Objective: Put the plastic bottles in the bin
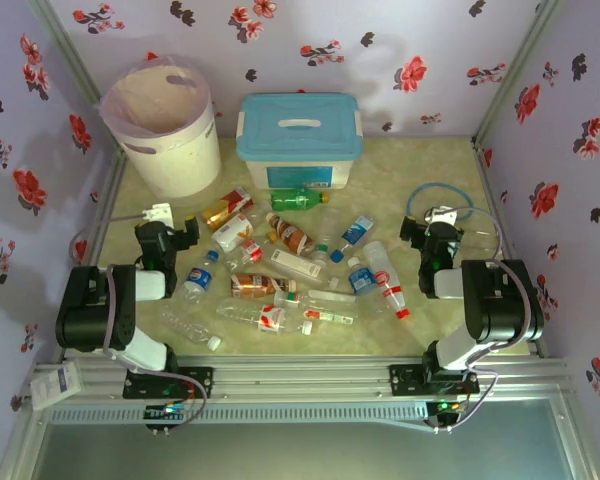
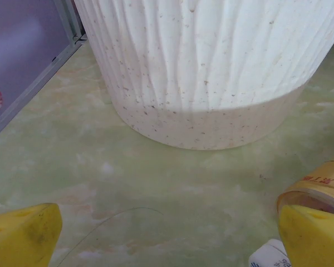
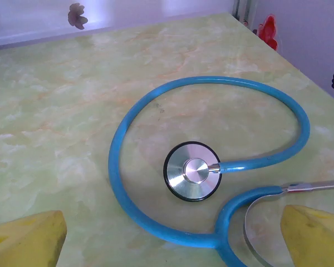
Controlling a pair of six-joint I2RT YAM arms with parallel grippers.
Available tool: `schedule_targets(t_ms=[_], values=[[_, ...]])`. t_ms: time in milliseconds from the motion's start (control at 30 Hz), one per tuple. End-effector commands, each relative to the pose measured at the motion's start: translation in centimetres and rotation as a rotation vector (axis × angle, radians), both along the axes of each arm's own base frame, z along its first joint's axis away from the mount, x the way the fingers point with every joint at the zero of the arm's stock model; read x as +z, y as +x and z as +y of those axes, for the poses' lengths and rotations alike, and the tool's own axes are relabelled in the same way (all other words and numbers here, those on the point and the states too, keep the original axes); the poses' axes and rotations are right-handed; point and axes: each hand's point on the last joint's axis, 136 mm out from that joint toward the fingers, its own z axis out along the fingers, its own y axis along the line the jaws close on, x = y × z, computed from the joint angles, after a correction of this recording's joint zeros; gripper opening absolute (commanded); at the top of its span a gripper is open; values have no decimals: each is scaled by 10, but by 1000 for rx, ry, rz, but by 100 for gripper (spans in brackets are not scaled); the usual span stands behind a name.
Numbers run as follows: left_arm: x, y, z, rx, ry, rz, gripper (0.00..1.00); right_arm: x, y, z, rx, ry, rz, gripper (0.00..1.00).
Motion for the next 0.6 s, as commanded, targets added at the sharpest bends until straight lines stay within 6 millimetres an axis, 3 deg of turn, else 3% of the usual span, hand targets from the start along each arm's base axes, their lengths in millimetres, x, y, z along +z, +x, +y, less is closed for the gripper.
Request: schedule_targets(t_ms=[0,567], values=[[3,1,0,-9,23,-17,100,8,6,0,10,-5,-26,99],[3,2,-1,-15,19,-12,100,5,8,0,9,2,-8,99]])
